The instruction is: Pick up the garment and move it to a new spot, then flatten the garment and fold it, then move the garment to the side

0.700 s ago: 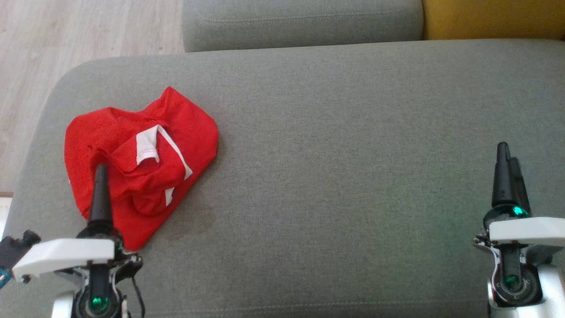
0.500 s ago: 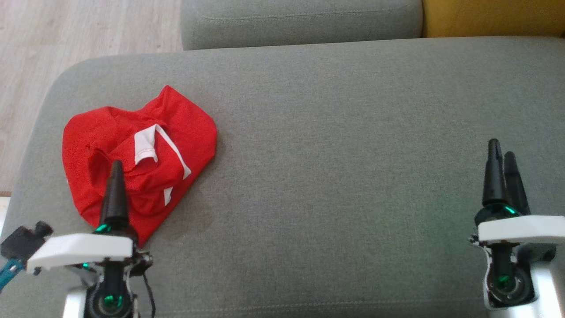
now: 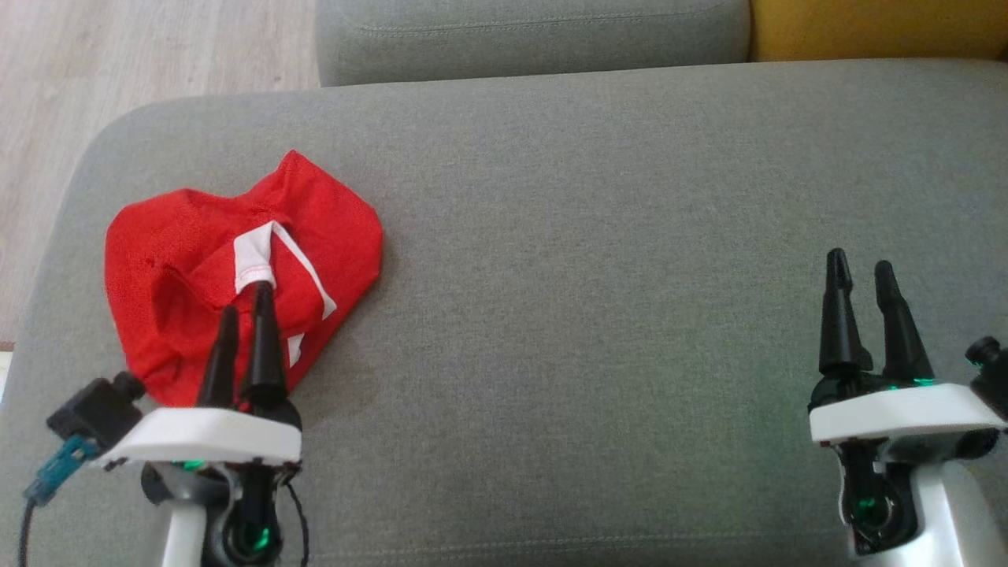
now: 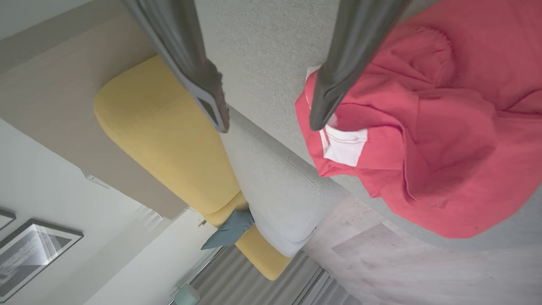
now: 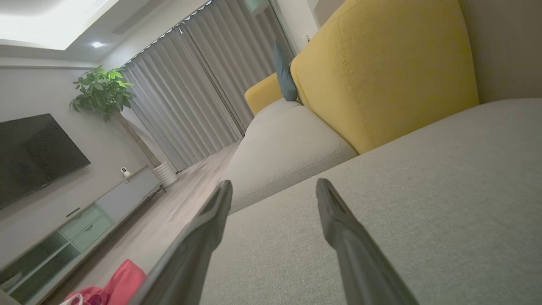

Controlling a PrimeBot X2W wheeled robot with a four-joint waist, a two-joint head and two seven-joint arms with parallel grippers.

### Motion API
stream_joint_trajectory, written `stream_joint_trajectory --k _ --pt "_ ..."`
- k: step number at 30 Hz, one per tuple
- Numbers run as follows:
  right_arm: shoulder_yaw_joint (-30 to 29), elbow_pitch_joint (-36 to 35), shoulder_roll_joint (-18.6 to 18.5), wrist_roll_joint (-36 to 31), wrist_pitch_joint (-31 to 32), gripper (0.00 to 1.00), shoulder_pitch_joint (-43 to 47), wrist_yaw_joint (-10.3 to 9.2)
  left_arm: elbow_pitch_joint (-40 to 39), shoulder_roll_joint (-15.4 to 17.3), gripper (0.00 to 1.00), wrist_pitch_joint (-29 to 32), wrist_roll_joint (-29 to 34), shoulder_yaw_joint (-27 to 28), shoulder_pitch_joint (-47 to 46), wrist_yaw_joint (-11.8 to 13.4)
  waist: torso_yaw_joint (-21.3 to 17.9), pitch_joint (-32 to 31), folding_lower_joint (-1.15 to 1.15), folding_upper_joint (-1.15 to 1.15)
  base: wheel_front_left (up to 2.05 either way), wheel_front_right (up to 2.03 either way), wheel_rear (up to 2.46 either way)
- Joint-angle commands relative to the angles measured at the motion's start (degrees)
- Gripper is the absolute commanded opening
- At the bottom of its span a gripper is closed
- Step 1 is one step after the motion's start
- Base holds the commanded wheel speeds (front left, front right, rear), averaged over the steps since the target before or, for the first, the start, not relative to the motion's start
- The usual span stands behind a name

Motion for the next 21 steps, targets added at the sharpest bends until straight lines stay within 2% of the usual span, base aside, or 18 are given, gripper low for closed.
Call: stream_joint_trajectory --k 1,11,21 --pt "1.1 -2.6 -0.4 -2.0 -0.7 1.0 -2.0 0.15 -2.6 0.7 1.0 -0.6 2.1 0.5 -2.9 0.2 0.0 0.0 0.0 0.0 0.0 0.0 0.0" --pt "1.7 -3.4 -0.4 -10.1 -2.4 1.0 -1.9 0.17 -3.7 1.0 1.0 -2.3 12.0 -2.3 -3.5 2.4 0.3 0.6 0.0 0.0 0.0 0.0 0.0" --pt "2.7 -4.3 -0.5 -16.3 -4.1 1.0 -1.5 0.19 -4.3 3.5 1.0 -4.0 21.7 -7.0 -4.4 6.1 0.3 1.1 0.0 0.0 0.0 0.0 0.0"
